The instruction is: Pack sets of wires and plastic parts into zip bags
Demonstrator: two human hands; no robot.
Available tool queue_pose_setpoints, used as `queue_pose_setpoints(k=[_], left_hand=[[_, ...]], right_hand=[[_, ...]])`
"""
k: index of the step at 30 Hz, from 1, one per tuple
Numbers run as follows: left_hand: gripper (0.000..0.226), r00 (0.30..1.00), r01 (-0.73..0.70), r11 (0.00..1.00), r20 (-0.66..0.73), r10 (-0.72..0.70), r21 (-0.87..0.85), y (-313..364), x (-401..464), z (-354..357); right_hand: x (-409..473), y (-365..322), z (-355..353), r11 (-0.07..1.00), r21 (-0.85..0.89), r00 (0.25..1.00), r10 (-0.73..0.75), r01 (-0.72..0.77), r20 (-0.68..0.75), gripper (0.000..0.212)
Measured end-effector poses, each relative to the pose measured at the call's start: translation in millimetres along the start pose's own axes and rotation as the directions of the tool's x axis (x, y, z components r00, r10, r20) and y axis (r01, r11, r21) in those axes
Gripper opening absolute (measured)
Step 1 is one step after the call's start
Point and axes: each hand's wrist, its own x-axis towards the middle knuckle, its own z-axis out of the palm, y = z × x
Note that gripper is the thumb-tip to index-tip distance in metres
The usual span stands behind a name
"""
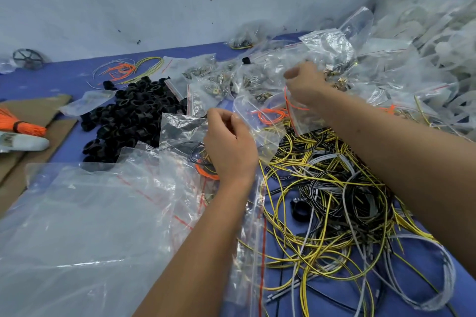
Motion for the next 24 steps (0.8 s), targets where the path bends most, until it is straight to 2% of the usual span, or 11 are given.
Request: queue_pose_setpoints(k=[2, 5, 8, 10, 12, 14, 15, 17, 19, 21, 24], left_hand=[[0.004, 1.0, -0.002, 1.0, -0.002, 0.002, -0.016, 0.3, -0.4, -0.6], [0.027, 0.997, -0.078, 0.996, -0.005, 0.078, -0.037, 2.3, -2.4, -1.9], [0.042, 0.99, -0.134, 0.991, 0.035, 0.135, -0.015, 3.1, -1.9, -3.1], [0.045, 0.986, -0.145, 0.989, 0.083, 0.146, -0.013, 4.5, -2.4, -3.9], [0.043, 0.985, -0.133, 0.991, 0.108, 0.133, -0.008, 6.7, -4.2, -4.8], [0.036, 0.988, -0.109, 0.994, 0.107, 0.111, -0.02, 8.1, -4.6, -4.8], [0.031, 0.989, -0.101, 0.994, 0.103, 0.103, -0.03, 8.2, -4.8, -4.3], [0.022, 0.991, -0.091, 0.994, 0.091, 0.095, -0.053, 7.5, -5.8, -2.8], [0.032, 0.992, -0.103, 0.993, 0.073, 0.107, -0.053, 6.8, -6.4, -2.1], [0.039, 0.991, -0.116, 0.993, 0.062, 0.117, -0.019, 6.6, -6.8, -2.0], [0.031, 0.995, -0.095, 0.995, 0.043, 0.095, 0.008, 6.9, -6.3, -2.1]], right_hand=[[-9.9, -3.4, -6.2, 0.946, 0.315, 0.994, -0.049, 0.078, -0.101, 0.031], [-28.5, -15.8, -23.4, 0.774, 0.6, 0.955, -0.018, 0.202, -0.297, 0.023], [-48.0, -22.3, -37.3, 0.612, 0.746, 0.939, 0.013, 0.264, -0.342, 0.03], [-62.7, -16.9, -43.1, 0.625, 0.746, 0.953, 0.007, 0.232, -0.303, 0.039], [-77.4, -5.5, -47.2, 0.77, 0.597, 0.951, -0.039, 0.225, -0.308, 0.051], [-91.0, 5.2, -49.5, 0.927, 0.286, 0.941, -0.152, 0.242, -0.304, 0.055], [-96.5, 8.8, -49.2, 0.962, 0.112, 0.937, -0.211, 0.25, -0.277, 0.048], [-106.0, 14.1, -48.5, 0.952, -0.169, 0.945, -0.282, 0.254, -0.167, 0.028], [-115.9, 17.4, -47.2, 0.898, -0.353, 0.959, -0.285, 0.261, -0.014, 0.046], [-123.2, 19.9, -47.4, 0.872, -0.402, 0.957, -0.288, 0.28, 0.041, 0.05], [-123.7, 22.1, -49.1, 0.884, -0.333, 0.936, -0.351, 0.33, -0.005, 0.028]])
